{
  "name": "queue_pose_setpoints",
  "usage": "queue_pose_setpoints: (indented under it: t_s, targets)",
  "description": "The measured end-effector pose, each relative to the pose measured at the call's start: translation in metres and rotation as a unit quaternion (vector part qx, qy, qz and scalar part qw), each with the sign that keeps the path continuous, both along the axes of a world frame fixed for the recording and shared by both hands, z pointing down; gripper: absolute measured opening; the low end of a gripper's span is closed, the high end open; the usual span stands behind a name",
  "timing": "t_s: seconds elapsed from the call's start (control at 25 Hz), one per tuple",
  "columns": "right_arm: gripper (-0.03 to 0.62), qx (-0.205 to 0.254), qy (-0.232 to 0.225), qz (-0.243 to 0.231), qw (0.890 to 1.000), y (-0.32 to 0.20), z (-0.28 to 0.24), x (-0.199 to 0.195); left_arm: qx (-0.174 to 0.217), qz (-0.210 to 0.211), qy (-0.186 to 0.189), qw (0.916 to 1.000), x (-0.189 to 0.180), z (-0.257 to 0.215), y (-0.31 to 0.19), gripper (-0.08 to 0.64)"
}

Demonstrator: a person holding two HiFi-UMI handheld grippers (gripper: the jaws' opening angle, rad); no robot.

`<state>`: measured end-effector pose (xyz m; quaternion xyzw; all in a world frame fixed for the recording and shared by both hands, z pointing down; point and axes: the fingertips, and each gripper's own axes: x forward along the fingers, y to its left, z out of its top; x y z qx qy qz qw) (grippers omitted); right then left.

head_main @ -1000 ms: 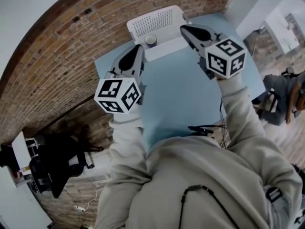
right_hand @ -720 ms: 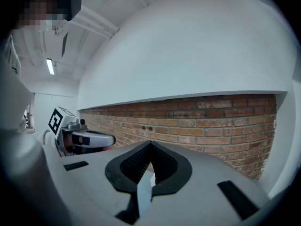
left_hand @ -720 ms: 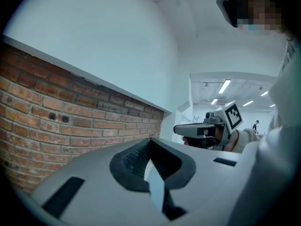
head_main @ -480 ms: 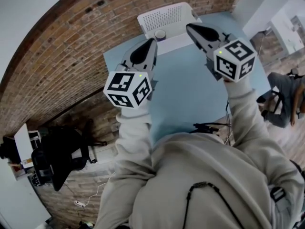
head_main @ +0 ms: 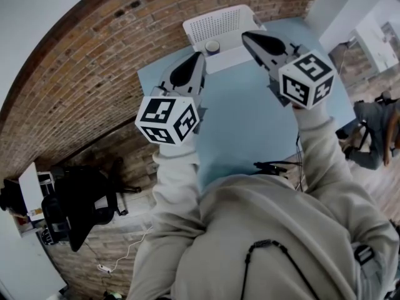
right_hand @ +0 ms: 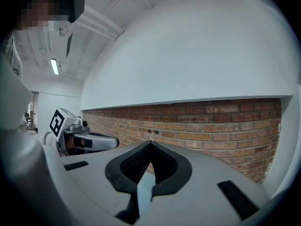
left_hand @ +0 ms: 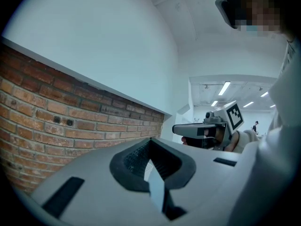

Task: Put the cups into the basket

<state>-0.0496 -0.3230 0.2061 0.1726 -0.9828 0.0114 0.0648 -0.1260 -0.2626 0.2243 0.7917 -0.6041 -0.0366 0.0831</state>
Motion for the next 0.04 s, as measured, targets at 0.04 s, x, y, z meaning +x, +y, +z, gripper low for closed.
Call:
queue_pose_setpoints:
  t_s: [0.04]
  targets:
    - [0.009,0.0,-0.001,0.0,1.0,0.0004,-0.0011,0.0,0.0,0.0,0.0,1.0,-0.0002,0.0001,0.0009,-0.005]
